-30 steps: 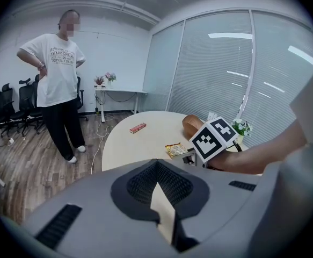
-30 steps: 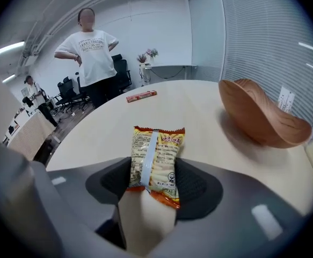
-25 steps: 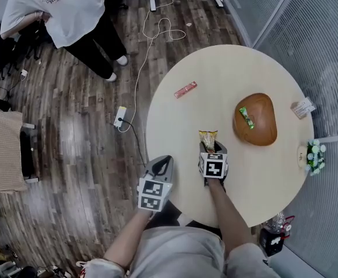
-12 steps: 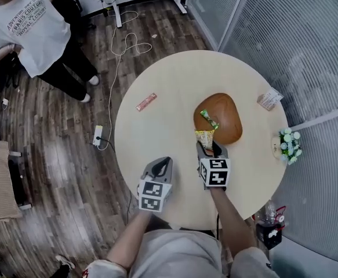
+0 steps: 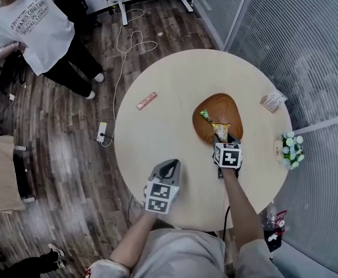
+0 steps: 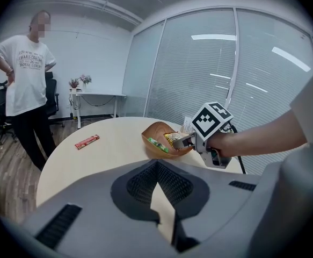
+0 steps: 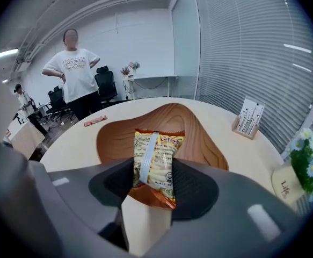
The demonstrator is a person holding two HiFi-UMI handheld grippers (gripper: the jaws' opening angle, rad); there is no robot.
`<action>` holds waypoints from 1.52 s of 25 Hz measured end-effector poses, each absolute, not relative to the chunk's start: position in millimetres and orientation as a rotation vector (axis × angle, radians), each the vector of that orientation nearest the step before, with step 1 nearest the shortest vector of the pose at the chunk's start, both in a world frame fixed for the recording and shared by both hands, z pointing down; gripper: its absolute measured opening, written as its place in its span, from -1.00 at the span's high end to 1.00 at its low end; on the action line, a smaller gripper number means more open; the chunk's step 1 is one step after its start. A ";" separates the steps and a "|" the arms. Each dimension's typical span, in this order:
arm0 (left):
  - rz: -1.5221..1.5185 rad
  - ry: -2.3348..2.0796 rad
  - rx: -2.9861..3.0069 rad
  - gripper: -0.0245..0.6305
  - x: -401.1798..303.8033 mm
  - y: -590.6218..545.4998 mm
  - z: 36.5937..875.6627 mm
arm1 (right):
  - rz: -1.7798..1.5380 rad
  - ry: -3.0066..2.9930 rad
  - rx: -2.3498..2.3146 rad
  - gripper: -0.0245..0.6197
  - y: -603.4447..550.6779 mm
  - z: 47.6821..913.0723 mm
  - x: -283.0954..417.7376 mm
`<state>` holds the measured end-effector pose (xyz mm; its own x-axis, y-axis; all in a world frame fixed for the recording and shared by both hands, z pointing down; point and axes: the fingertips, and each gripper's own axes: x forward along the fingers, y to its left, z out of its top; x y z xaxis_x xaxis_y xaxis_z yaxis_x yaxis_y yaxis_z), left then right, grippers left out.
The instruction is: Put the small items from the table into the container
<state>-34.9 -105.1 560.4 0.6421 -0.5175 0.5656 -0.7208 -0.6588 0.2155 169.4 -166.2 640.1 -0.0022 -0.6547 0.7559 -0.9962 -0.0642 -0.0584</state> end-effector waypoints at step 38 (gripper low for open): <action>0.477 -1.113 2.473 0.91 -97.5 -79.7 523.9 | 0.745 -2.140 1.722 0.92 -48.0 543.8 -3.3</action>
<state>-97.5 -79.7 523.9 0.6273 -0.6337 0.4527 -0.7648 -0.6110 0.2046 -3.3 -48.0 543.8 -0.2404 -0.8141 0.5286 -0.9664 0.1497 -0.2089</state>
